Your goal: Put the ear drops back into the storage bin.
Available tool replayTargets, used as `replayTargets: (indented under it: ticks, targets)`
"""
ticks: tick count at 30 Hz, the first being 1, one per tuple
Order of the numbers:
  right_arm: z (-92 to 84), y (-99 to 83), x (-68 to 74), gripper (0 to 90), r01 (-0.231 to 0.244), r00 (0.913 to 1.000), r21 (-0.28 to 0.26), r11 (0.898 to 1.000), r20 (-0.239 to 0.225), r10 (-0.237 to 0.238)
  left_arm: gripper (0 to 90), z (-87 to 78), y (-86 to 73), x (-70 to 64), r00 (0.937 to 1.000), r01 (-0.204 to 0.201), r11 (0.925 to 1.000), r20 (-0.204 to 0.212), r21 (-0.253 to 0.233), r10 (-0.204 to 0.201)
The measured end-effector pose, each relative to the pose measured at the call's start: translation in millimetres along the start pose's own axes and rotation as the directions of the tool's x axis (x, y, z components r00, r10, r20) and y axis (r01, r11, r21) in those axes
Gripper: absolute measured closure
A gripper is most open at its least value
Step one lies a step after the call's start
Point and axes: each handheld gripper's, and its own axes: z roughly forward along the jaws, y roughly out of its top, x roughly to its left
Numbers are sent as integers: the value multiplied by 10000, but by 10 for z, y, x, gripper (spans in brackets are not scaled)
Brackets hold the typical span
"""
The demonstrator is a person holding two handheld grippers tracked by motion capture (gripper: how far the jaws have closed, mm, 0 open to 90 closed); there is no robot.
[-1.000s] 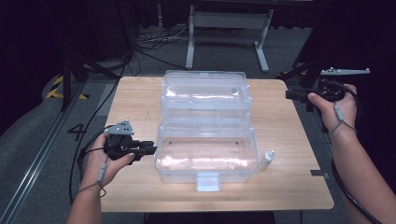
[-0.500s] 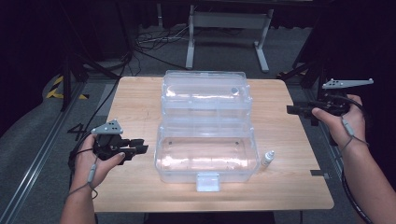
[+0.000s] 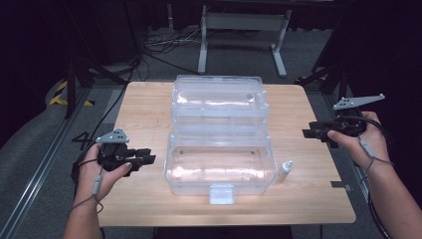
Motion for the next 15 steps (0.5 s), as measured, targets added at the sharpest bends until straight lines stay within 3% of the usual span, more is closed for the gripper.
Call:
replayTargets:
  ticks: [10, 15]
  targets:
    - [97, -37, 96, 552, 428, 9991, 794, 9959, -103, -421, 630, -30, -24, 14, 9999, 106, 9999, -94, -22, -106]
    - [203, -38, 112, 538, 783, 9968, 1522, 9852, -268, -751, 622, -58, -62, 21, 9992, 277, 9996, -284, -37, -277]
